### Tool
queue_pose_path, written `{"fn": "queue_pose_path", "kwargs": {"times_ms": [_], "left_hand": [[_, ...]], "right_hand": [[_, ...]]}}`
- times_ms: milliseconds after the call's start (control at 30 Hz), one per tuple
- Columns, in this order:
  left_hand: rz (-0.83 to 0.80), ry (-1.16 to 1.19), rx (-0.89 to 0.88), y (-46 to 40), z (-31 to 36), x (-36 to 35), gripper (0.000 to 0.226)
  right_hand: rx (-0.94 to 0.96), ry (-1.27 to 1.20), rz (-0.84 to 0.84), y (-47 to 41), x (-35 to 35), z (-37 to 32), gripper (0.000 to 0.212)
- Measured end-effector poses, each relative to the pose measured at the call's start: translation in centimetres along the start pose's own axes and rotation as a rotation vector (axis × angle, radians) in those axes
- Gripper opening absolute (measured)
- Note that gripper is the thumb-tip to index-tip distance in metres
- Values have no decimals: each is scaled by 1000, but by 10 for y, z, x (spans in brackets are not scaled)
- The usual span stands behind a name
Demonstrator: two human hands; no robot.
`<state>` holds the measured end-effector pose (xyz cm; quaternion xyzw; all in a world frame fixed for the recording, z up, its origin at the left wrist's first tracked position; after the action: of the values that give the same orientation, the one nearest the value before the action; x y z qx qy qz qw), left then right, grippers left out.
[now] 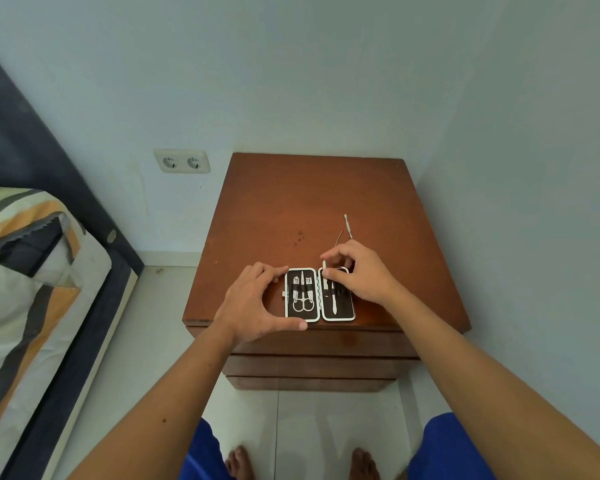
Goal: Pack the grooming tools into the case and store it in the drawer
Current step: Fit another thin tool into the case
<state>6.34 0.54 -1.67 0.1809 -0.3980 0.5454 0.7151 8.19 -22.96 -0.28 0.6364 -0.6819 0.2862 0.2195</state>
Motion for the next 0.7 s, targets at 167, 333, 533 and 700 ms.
{"fn": "queue_pose_path", "kwargs": {"times_ms": [167, 333, 533, 700], "left_hand": [[-6, -1, 4, -1, 0, 0, 119], [-8, -6, 7, 0, 0, 0, 118], [-4, -3, 8, -1, 1, 0, 119], [-2, 0, 8, 0, 1, 0, 120]], "right_hand": [[55, 70, -33, 6, 0, -3, 26], [52, 109, -107, 13, 0, 5, 47], [130, 259, -172, 25, -2, 2, 71], [185, 288, -143, 32, -4, 1, 70]]}}
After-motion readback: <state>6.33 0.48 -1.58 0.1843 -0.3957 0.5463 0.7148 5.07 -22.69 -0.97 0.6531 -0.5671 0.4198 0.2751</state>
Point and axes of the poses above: each hand's wrist, its own y-axis away from the middle knuckle, its own x-axis out of the back of the hand, z = x × y, the point moved 7 cm from there along -y, towards the middle knuckle, and after that the axes turned 8 degrees about z, right-handed, at the moved point
